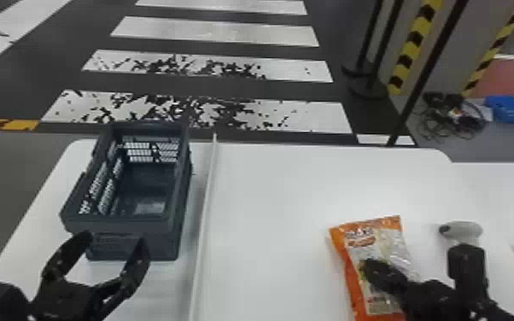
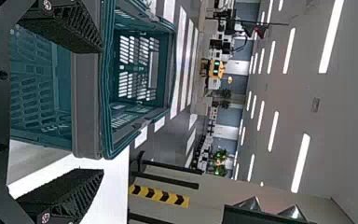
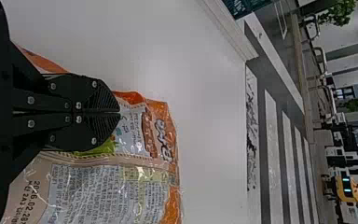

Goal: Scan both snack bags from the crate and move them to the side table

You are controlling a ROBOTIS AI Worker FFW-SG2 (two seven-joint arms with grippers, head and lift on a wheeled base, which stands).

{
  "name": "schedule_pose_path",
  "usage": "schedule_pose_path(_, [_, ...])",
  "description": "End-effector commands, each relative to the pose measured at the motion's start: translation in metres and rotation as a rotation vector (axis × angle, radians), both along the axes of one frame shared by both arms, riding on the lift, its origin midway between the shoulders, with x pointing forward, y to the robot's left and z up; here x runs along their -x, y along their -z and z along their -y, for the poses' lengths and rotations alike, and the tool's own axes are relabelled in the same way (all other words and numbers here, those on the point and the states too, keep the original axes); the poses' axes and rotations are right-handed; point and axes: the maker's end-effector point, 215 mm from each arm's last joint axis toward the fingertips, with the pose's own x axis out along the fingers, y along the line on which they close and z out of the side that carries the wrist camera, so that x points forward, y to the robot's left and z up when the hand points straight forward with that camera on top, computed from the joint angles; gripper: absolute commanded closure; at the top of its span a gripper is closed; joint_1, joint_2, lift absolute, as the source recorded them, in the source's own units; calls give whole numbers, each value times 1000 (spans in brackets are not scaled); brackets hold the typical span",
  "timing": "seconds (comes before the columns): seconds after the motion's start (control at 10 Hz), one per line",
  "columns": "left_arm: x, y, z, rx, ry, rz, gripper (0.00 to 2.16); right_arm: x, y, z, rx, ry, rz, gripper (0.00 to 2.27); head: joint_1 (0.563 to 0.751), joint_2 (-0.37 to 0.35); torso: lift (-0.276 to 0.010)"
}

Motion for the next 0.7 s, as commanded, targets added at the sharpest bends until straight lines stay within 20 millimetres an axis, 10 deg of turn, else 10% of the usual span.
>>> schedule_pose_path(0.0, [0, -1, 1, 0, 2, 1, 83, -1, -2, 1, 1, 1, 5, 2253, 695, -65, -99])
schedule_pose_path(0.6, [0, -1, 2, -1, 6, 1, 83, -13, -69, 33, 5, 70, 92, 2253, 695, -87, -99])
